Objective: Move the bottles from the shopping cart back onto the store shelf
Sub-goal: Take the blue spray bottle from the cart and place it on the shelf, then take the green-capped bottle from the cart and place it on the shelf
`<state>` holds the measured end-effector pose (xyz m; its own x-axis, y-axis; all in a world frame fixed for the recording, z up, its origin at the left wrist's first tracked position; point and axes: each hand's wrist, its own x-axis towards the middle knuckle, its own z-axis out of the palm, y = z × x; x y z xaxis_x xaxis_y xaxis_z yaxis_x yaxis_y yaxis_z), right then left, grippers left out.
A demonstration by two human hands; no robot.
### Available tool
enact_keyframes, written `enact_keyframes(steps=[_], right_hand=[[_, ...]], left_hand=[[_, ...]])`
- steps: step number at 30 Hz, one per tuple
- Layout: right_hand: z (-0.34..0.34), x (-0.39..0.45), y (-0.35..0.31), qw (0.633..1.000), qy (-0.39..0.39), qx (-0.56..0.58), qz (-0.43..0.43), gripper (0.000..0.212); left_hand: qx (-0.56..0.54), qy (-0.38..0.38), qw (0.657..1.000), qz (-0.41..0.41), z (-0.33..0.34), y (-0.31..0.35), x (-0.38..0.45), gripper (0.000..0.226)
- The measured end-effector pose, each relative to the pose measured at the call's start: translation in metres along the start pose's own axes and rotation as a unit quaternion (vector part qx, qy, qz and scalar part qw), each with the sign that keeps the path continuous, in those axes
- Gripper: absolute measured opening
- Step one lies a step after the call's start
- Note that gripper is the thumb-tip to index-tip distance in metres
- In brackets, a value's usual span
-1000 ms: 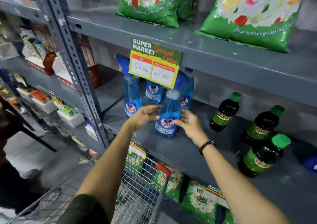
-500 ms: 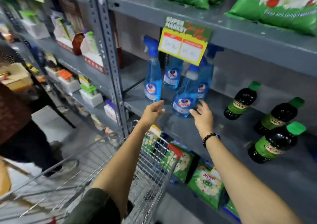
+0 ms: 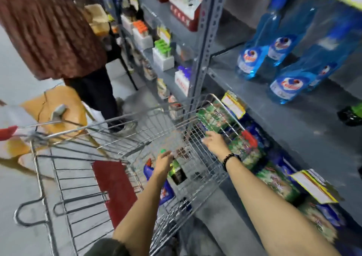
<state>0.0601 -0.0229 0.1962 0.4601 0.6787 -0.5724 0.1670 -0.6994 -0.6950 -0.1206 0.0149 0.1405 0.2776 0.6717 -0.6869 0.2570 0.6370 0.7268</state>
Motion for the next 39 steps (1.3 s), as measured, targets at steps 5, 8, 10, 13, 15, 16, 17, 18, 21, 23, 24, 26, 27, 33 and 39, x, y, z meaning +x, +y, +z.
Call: enact_keyframes(steps=[5,8,10,13,15,16,17,18,21,23,24,26,27,33,39], right_hand=[[0.060,0.062,0.041,0.987,-0.106,-0.050,0.108,0.043],[0.094,0.097,0.071,0.976,-0.162,-0.061,0.132,0.042],[0.115,0.116,0.086,0.971,-0.181,-0.075,0.140,0.041],[0.137,0.140,0.104,0.967,-0.191,-0.072,0.156,0.041],[0.145,0.149,0.113,0.965,-0.199,-0.078,0.154,0.043],[0.147,0.152,0.117,0.964,-0.202,-0.086,0.152,0.044],[0.149,0.155,0.120,0.962,-0.207,-0.092,0.150,0.044],[0.151,0.157,0.121,0.961,-0.213,-0.097,0.149,0.043],[0.154,0.163,0.122,0.959,-0.221,-0.095,0.151,0.041],[0.152,0.168,0.120,0.962,-0.210,-0.108,0.140,0.038],[0.151,0.171,0.119,0.963,-0.205,-0.115,0.135,0.038],[0.148,0.178,0.116,0.963,-0.205,-0.118,0.129,0.037],[0.147,0.181,0.117,0.962,-0.208,-0.119,0.127,0.038],[0.144,0.185,0.127,0.959,-0.232,-0.118,0.116,0.037],[0.124,0.172,0.120,0.948,-0.251,0.013,0.195,0.037]], left_hand=[[-0.090,0.089,0.983,-0.132,-0.023,-0.080,0.037,0.014],[-0.154,0.115,0.962,-0.194,-0.016,-0.122,0.064,0.016],[-0.168,0.134,0.954,-0.208,-0.007,-0.139,0.082,0.020],[-0.156,0.142,0.954,-0.216,0.006,-0.152,0.104,0.029],[-0.138,0.135,0.961,-0.200,0.016,-0.154,0.113,0.027],[-0.142,0.130,0.964,-0.185,0.021,-0.153,0.116,0.027],[-0.153,0.129,0.965,-0.170,0.025,-0.152,0.119,0.029],[-0.166,0.133,0.964,-0.162,0.029,-0.150,0.122,0.031],[-0.190,0.169,0.949,-0.184,0.034,-0.148,0.131,0.038],[-0.188,0.163,0.951,-0.186,0.036,-0.147,0.134,0.032],[-0.187,0.156,0.953,-0.180,0.038,-0.146,0.135,0.025],[-0.192,0.155,0.954,-0.171,0.039,-0.143,0.136,0.021],[-0.207,0.151,0.952,-0.168,0.038,-0.144,0.137,0.021],[-0.298,0.108,0.932,-0.177,0.037,-0.148,0.137,0.029],[-0.271,0.019,0.949,-0.158,0.018,-0.140,0.127,0.055]])
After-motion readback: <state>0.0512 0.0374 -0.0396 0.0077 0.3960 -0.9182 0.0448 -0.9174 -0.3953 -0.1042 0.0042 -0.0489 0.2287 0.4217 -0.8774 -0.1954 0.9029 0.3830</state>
